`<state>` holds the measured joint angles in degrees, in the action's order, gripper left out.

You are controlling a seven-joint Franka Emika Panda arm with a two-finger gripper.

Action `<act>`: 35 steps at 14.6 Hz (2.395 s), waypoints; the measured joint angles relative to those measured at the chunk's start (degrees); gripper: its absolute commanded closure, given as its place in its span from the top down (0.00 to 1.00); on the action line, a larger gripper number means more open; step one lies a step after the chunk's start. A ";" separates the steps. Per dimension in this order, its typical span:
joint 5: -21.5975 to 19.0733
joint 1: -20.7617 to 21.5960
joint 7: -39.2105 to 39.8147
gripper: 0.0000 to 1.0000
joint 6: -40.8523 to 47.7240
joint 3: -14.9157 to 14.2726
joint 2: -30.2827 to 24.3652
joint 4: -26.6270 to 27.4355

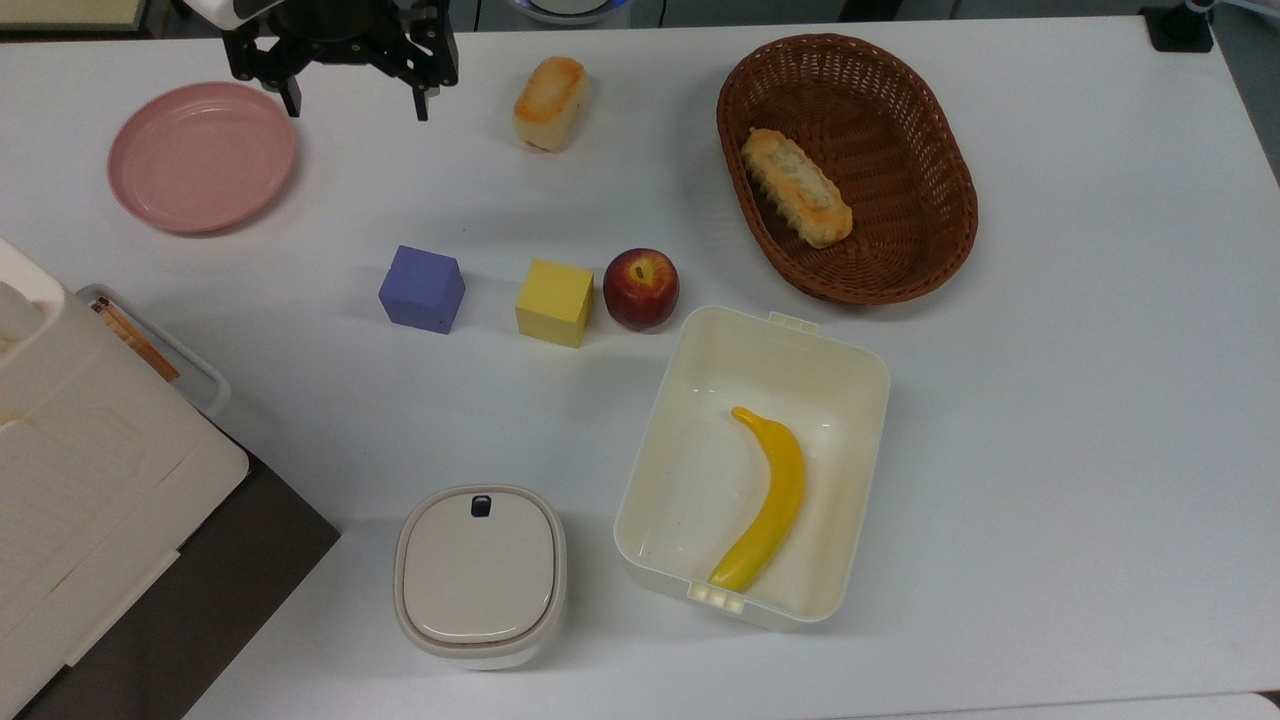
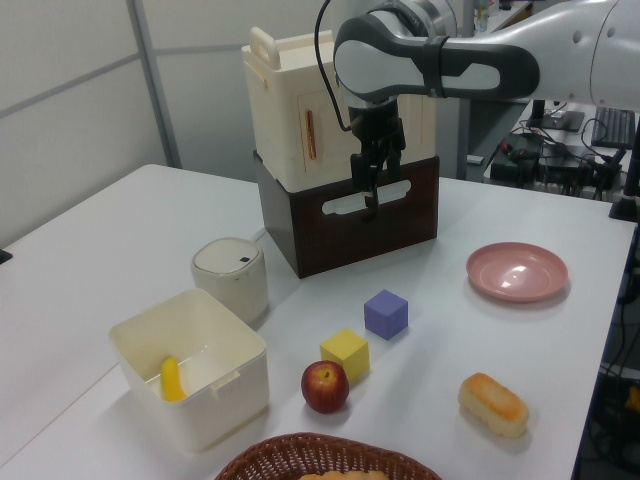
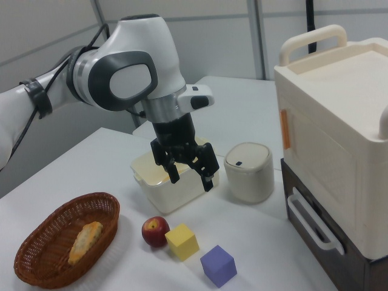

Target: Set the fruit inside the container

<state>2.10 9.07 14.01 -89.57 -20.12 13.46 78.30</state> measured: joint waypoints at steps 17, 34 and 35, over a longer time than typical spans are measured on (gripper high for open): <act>-0.22 0.67 0.32 1.00 0.00 0.91 0.49 0.55; -0.83 13.94 4.58 1.00 0.29 1.50 11.30 5.24; -0.83 14.38 4.58 1.00 0.29 1.50 12.21 5.24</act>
<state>1.27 23.45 18.59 -89.28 -18.62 25.67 83.54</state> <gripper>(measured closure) 0.000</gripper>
